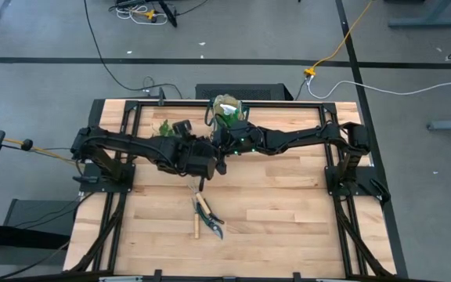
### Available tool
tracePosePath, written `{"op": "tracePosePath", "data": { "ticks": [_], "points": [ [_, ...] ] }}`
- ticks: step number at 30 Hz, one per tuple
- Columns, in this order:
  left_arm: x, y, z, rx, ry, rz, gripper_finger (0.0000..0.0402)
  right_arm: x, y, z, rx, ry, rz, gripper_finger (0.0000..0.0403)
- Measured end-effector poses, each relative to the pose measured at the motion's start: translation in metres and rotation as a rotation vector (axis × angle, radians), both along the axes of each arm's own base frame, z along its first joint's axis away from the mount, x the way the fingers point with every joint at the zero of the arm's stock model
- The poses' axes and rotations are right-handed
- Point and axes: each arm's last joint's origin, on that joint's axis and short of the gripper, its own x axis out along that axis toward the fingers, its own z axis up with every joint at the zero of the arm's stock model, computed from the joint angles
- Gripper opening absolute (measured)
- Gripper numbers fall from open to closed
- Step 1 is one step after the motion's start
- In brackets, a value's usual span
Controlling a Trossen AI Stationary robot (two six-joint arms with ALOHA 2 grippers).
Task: Pick & Place Garden tools in Gardening bag
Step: Put the red gloves into the white gardening bag
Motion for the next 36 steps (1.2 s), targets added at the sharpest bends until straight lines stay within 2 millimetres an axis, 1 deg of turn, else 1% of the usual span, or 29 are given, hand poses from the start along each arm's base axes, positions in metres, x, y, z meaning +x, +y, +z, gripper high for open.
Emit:
{"op": "tracePosePath", "data": {
  "ticks": [4,10,16,19,25,30,33,36],
  "points": [
    [-0.012,0.003,0.014,0.028,-0.046,0.011,0.005,0.0,-0.002,-0.001,0.004,0.008,0.005,0.0001],
    [-0.032,0.007,0.034,0.029,-0.128,0.026,0.0055,-0.002,-0.011,0.001,-0.001,0.009,-0.031,0.0],
    [-0.048,0.009,0.047,0.009,-0.202,0.062,0.0055,-0.012,-0.024,0.013,-0.033,0.013,-0.125,0.0],
    [-0.051,0.01,0.047,0.003,-0.197,0.078,0.0055,-0.016,-0.029,0.018,-0.053,0.023,-0.163,0.0],
    [-0.057,0.011,0.044,0.0,-0.166,0.122,0.0055,-0.028,-0.036,0.034,-0.122,0.024,-0.265,0.0],
    [-0.061,0.011,0.042,-0.004,-0.168,0.162,0.0055,-0.036,-0.039,0.044,-0.164,0.032,-0.328,0.0],
    [-0.065,0.012,0.042,-0.002,-0.154,0.184,0.0055,-0.041,-0.042,0.048,-0.188,0.043,-0.388,0.0],
    [-0.066,0.012,0.041,-0.005,-0.158,0.2,0.0055,-0.044,-0.044,0.052,-0.199,0.039,-0.409,0.0]
  ]
}}
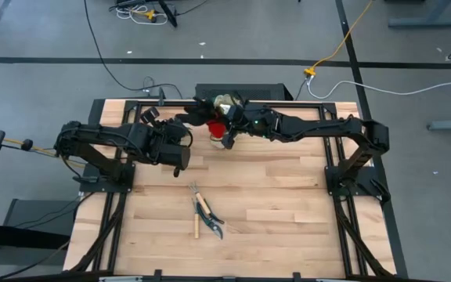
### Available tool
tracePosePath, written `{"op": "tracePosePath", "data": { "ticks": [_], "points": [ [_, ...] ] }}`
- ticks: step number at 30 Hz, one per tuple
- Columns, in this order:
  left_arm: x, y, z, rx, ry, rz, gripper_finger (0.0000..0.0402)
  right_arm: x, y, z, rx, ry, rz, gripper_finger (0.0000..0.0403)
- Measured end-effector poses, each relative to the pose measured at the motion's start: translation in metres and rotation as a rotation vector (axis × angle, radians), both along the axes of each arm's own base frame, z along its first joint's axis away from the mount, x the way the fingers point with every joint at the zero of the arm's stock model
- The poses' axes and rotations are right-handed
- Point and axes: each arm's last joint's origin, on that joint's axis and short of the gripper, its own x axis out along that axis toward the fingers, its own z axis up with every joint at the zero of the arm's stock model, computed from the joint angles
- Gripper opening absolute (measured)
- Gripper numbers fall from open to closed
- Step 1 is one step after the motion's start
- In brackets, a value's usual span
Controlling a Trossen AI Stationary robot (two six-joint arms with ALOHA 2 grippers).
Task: Pick & Place Garden tools in Gardening bag
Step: Put the red gloves into the white gardening bag
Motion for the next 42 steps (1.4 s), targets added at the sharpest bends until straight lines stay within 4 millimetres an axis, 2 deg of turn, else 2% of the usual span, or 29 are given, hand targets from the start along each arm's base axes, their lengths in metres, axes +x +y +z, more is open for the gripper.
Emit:
{"op": "tracePosePath", "data": {
  "ticks": [15,18,21,26,29,36,42],
  "points": [
    [0.0,0.0,0.0,-0.001,-0.003,0.0,0.0055,-0.011,-0.029,0.002,-0.005,-0.005,-0.232,0.0],
    [0.0,-0.002,0.0,-0.001,-0.003,-0.007,0.0055,-0.012,-0.033,0.001,-0.018,-0.055,-0.249,0.0],
    [0.0,-0.005,0.0,-0.002,-0.005,-0.017,0.0055,-0.023,-0.035,-0.007,0.0,-0.129,-0.252,0.0],
    [-0.001,-0.008,0.0,0.0,-0.014,-0.024,0.0055,-0.048,-0.03,-0.019,0.01,-0.273,-0.229,0.0],
    [-0.001,-0.008,0.001,0.018,-0.02,-0.019,0.0055,-0.056,-0.021,-0.023,-0.004,-0.363,-0.205,0.0],
    [-0.001,-0.007,0.001,0.023,-0.023,-0.015,0.0055,-0.064,-0.018,-0.049,0.013,-0.361,-0.23,0.0],
    [0.0,-0.007,0.001,0.023,-0.024,-0.015,0.0055,-0.068,-0.016,-0.054,0.008,-0.436,-0.224,0.0]
  ]
}}
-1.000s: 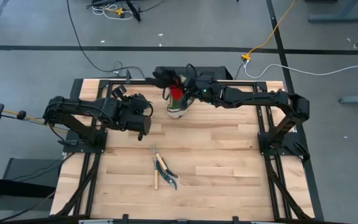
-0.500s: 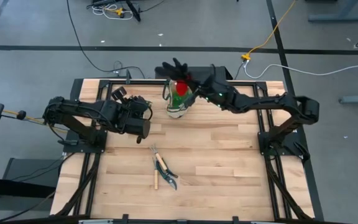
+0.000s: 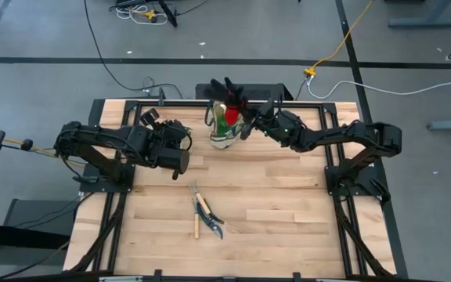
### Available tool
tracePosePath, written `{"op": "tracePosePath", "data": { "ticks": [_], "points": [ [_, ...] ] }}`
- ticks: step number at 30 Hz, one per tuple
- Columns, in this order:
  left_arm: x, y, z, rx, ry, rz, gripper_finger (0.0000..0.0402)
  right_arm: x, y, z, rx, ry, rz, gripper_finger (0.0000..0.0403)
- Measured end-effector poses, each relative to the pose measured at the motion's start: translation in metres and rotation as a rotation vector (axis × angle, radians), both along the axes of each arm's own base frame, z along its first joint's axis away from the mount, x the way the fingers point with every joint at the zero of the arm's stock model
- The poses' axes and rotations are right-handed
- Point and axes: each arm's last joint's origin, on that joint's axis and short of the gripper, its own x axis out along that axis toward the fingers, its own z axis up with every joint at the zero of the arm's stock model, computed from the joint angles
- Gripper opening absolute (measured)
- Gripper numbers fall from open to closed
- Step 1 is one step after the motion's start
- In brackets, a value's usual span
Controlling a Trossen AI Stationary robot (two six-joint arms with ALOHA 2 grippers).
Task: Pick & Place Garden tools in Gardening bag
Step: Put the red gloves into the white gardening bag
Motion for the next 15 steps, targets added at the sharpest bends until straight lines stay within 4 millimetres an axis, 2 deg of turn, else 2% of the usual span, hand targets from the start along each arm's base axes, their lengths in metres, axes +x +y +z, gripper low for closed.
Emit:
{"op": "tracePosePath", "data": {
  "ticks": [10,15],
  "points": [
    [0.0,0.0,0.0,0.0,-0.001,0.0,0.0055,0.017,0.0,-0.03,0.002,0.003,0.005,0.0],
    [0.0,0.0,0.0,0.0,-0.001,0.0,0.0055,0.019,-0.002,-0.037,0.007,0.004,-0.013,0.0]
  ]
}}
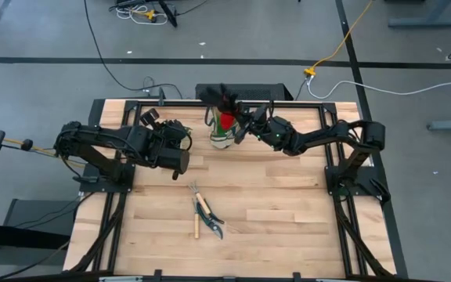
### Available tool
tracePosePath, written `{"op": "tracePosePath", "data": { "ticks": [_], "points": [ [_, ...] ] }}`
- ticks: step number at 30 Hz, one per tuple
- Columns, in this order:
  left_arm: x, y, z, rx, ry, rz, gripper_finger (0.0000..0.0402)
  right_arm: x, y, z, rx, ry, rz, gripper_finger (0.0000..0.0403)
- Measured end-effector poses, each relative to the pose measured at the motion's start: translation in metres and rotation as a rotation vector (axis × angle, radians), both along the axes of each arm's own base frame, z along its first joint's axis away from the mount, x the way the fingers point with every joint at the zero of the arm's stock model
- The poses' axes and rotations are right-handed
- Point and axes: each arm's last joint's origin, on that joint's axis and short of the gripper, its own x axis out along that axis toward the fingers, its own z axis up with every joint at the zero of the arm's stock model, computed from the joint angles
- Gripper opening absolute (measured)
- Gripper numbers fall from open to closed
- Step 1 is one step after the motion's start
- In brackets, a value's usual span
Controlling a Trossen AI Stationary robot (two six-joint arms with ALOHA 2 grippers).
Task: Pick & Place Garden tools in Gardening bag
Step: Put the red gloves into the white gardening bag
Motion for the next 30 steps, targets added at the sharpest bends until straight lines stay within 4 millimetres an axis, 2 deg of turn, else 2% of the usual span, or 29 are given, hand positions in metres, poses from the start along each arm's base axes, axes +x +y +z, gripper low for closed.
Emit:
{"op": "tracePosePath", "data": {
  "ticks": [10,17,30],
  "points": [
    [0.0,0.0,0.0,0.0,-0.001,0.0,0.0055,0.0,-0.001,-0.002,0.0,0.014,-0.011,0.0],
    [0.0,0.0,0.0,-0.003,0.0,0.0,0.0055,0.006,-0.003,-0.022,0.026,0.029,-0.03,0.0],
    [0.0,0.0,0.0,-0.002,0.0,0.0,0.0055,0.013,0.0,-0.041,0.057,0.048,0.008,0.0]
  ]
}}
